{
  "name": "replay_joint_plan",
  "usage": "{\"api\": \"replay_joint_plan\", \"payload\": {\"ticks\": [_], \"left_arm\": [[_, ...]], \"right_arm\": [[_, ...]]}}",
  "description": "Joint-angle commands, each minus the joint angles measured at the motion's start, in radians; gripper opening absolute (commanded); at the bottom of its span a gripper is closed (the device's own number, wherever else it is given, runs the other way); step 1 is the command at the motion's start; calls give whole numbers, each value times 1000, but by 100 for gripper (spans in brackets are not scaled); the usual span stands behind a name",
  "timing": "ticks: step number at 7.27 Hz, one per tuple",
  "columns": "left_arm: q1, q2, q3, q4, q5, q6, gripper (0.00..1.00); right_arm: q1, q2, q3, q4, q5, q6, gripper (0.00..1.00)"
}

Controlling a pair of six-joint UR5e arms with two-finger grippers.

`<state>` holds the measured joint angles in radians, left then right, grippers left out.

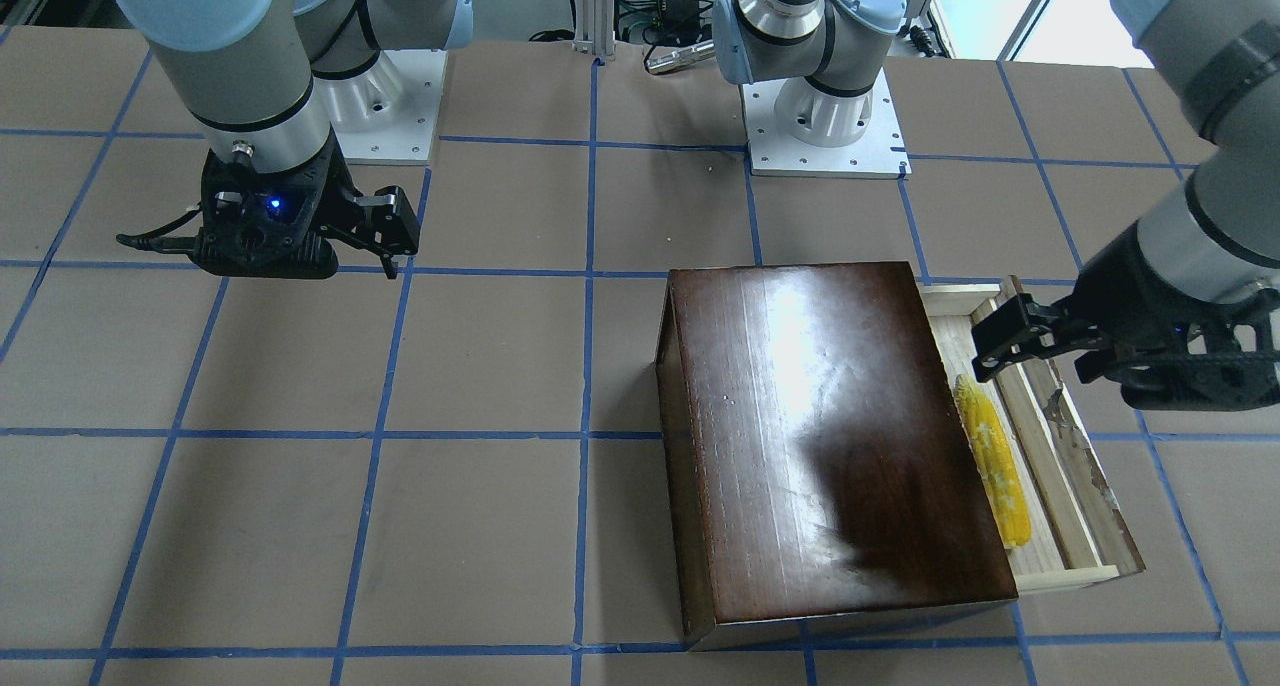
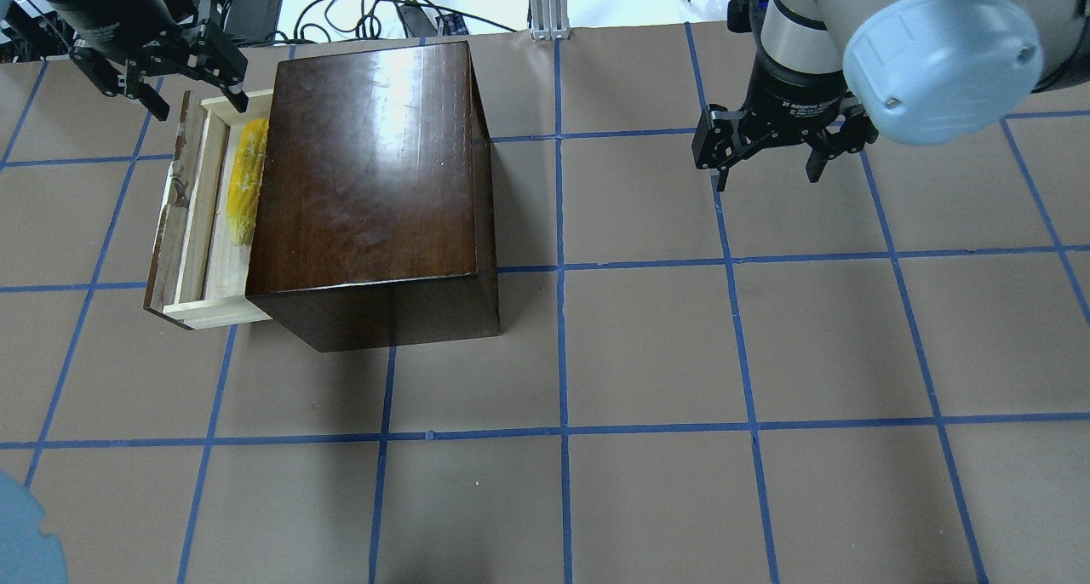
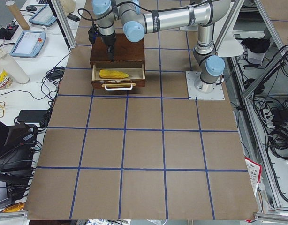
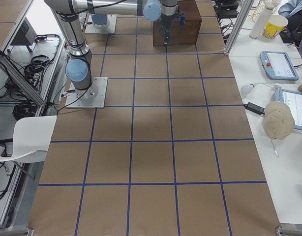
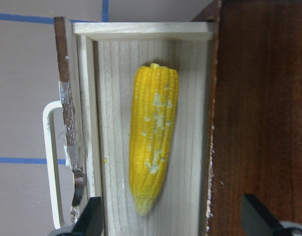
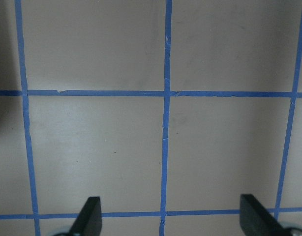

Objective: Open drawer and put corn inside

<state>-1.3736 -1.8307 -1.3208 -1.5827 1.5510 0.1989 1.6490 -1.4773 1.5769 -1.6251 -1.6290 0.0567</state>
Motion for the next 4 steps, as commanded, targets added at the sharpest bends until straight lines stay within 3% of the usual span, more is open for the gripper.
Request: {"api": "replay_joint_plan", "payload": {"ticks": [1, 4], "left_arm": [[-83, 40, -9, -17, 12, -62, 100], [-137, 94, -52, -63, 9, -115, 100]], "right_arm": [[0, 0, 0, 1, 1, 0, 100], [0, 0, 0, 1, 0, 0, 100]]}}
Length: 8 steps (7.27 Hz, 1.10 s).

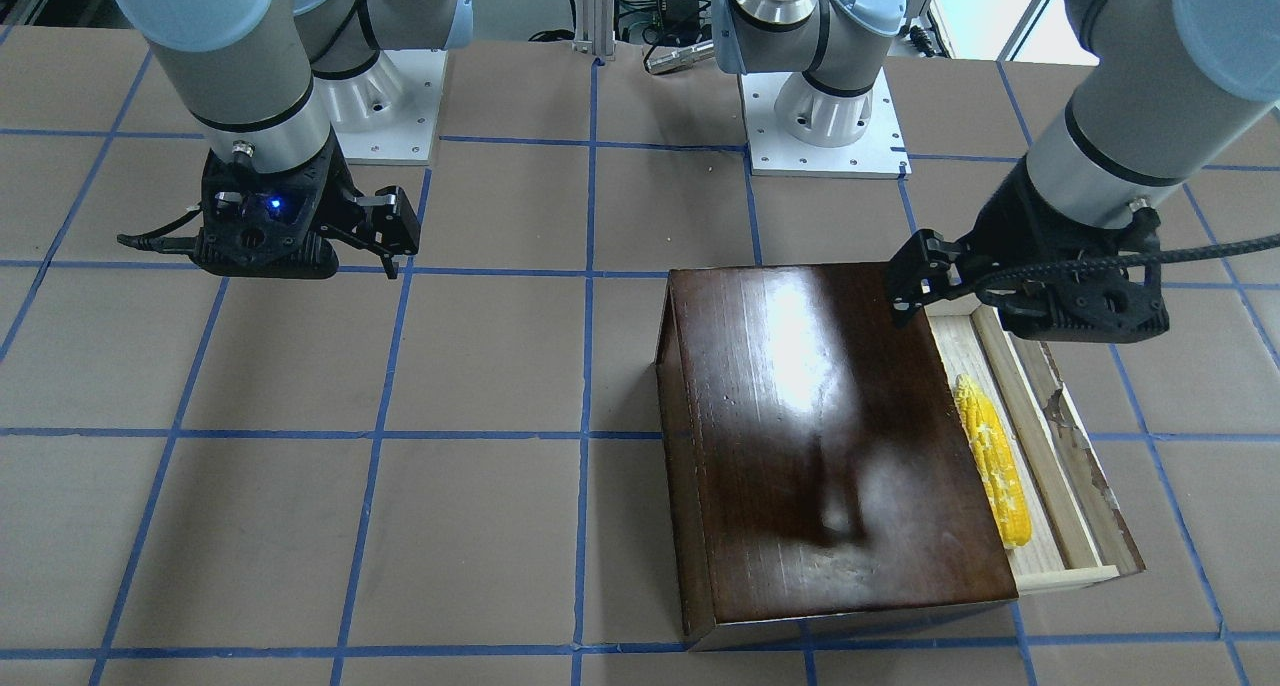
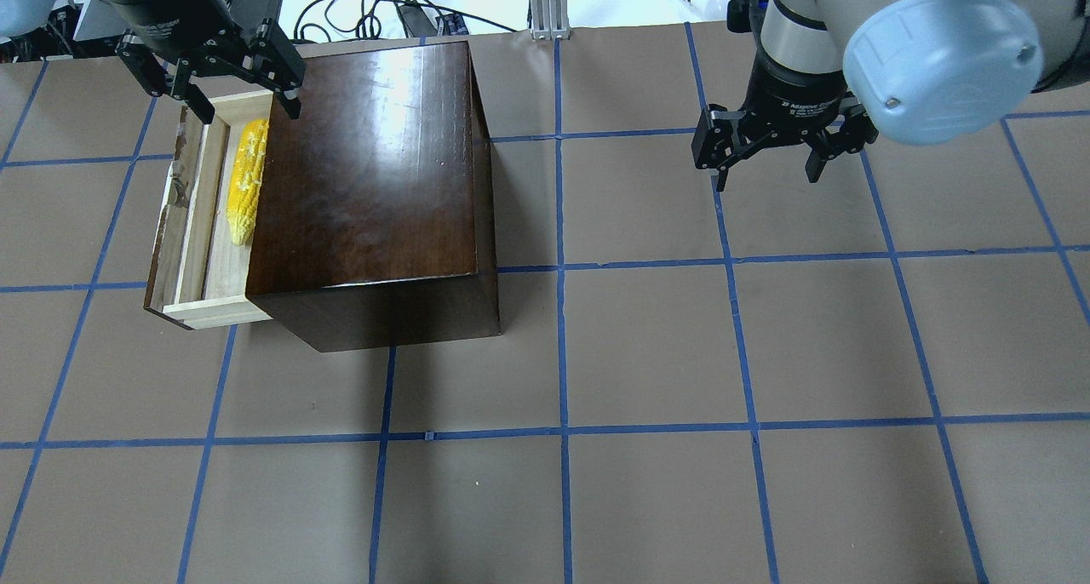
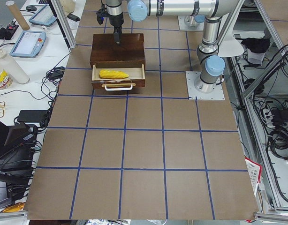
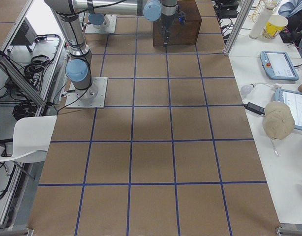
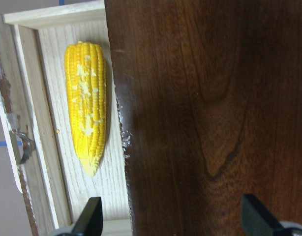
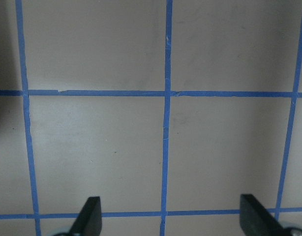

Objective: Open drawer and put corn inside

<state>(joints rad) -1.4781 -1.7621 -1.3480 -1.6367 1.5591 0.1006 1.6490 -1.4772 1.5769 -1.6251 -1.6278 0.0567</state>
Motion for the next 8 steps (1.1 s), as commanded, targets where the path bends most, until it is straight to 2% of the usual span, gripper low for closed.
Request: {"api": "replay_joint_plan", "payload": {"ticks": [1, 5, 8], "left_arm": [[-60, 38, -61, -8, 6, -18, 100], [-71, 101, -138, -6, 2, -18, 100], [-71, 110, -155, -3, 3, -15, 100]], "right_arm": [[0, 0, 0, 1, 0, 0, 100], [0, 0, 0, 1, -1, 0, 100], [0, 0, 0, 1, -3, 0, 100]]}}
